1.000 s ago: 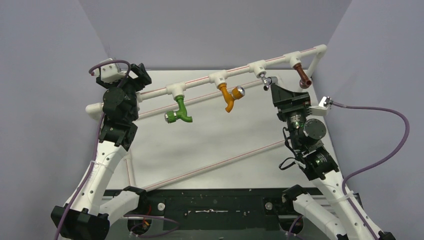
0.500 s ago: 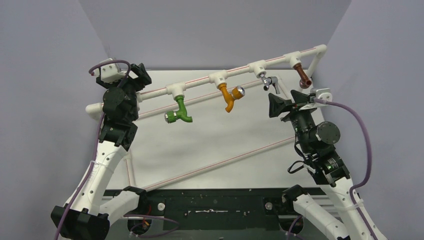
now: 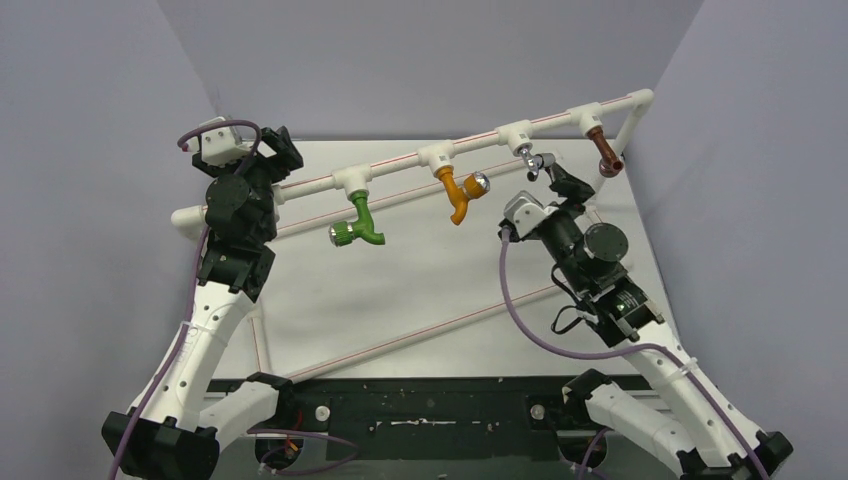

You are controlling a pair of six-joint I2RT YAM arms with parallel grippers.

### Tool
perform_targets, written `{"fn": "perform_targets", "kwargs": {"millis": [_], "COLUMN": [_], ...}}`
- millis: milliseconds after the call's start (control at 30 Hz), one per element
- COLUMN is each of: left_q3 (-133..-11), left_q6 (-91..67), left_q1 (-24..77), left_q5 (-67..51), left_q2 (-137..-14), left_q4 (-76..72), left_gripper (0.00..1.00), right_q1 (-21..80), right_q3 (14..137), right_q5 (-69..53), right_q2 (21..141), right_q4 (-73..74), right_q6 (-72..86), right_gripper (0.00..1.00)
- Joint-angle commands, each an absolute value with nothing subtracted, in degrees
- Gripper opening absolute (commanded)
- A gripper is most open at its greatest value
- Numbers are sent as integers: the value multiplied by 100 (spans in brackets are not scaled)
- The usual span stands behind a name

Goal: Install the water faucets

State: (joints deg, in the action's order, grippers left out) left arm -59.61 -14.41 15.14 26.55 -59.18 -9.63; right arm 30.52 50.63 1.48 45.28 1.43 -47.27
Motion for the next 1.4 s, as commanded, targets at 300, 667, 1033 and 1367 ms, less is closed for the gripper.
{"fn": "perform_targets", "kwargs": {"millis": [300, 667, 1033, 1367], "left_q3": [-5421, -5417, -5427, -5424], "left_q6": [-1547, -1542, -1540, -1538], "left_q1": [1736, 1749, 1758, 1758], "left_q5": [2540, 2540, 2548, 2543], "left_q2": [-6062, -6078, -6101, -6100], "left_q4": [1016, 1012, 1011, 1017], "left_gripper": [80, 80, 80, 80], "right_q1": [3132, 2959, 2782, 2737], "right_q3": [4842, 5001, 5030, 5058], "right_q5": [852, 832, 716, 923], "right_q2": [5373, 5645, 5658, 5536], "right_q4": [-1831, -2110, -2439, -2754], "right_q6": [-6181, -5537, -3631, -407], "right_gripper": [73, 29, 0, 0]}}
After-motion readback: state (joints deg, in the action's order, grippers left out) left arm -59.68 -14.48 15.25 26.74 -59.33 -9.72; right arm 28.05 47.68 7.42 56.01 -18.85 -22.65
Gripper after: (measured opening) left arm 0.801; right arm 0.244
